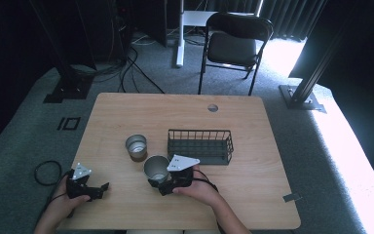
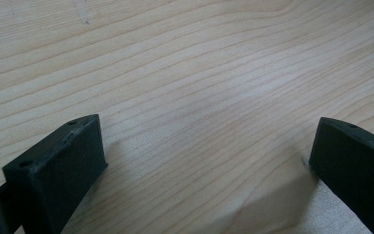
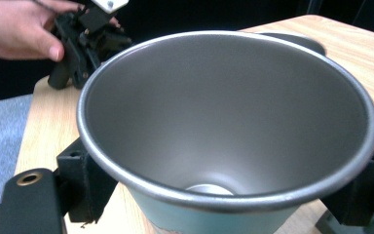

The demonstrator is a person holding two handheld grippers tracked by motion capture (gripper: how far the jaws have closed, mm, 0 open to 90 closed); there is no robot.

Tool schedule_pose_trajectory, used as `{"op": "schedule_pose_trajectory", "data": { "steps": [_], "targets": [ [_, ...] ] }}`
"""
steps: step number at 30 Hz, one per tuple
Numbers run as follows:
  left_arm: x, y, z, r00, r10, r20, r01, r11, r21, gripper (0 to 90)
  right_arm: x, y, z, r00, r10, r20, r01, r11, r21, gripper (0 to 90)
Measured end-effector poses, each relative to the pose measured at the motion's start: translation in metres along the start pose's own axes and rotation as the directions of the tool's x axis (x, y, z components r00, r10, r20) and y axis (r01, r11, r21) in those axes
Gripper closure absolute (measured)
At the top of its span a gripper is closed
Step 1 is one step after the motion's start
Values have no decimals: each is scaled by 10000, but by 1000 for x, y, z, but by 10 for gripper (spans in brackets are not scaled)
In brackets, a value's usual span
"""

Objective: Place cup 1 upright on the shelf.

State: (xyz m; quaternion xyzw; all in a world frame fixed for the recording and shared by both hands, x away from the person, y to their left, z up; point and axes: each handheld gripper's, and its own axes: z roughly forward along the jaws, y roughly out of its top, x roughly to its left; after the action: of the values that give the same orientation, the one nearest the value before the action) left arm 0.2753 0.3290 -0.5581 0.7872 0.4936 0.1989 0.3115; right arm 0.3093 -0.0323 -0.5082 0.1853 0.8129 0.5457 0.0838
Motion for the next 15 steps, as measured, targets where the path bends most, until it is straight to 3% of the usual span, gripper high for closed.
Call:
{"op": "schedule_pose_trajectory", "data": {
  "steps": [8, 15],
  "targets": [
    [0, 0, 0, 10000, -12, -1, 12, 10000, -9, 3, -2, 17, -12, 10000, 97, 14, -97, 9995, -288, 147],
    [0, 0, 0, 10000, -13, 4, 13, 10000, 4, 3, -4, 35, -24, 9998, -93, 176, 101, 9989, -459, 147]
  ]
}}
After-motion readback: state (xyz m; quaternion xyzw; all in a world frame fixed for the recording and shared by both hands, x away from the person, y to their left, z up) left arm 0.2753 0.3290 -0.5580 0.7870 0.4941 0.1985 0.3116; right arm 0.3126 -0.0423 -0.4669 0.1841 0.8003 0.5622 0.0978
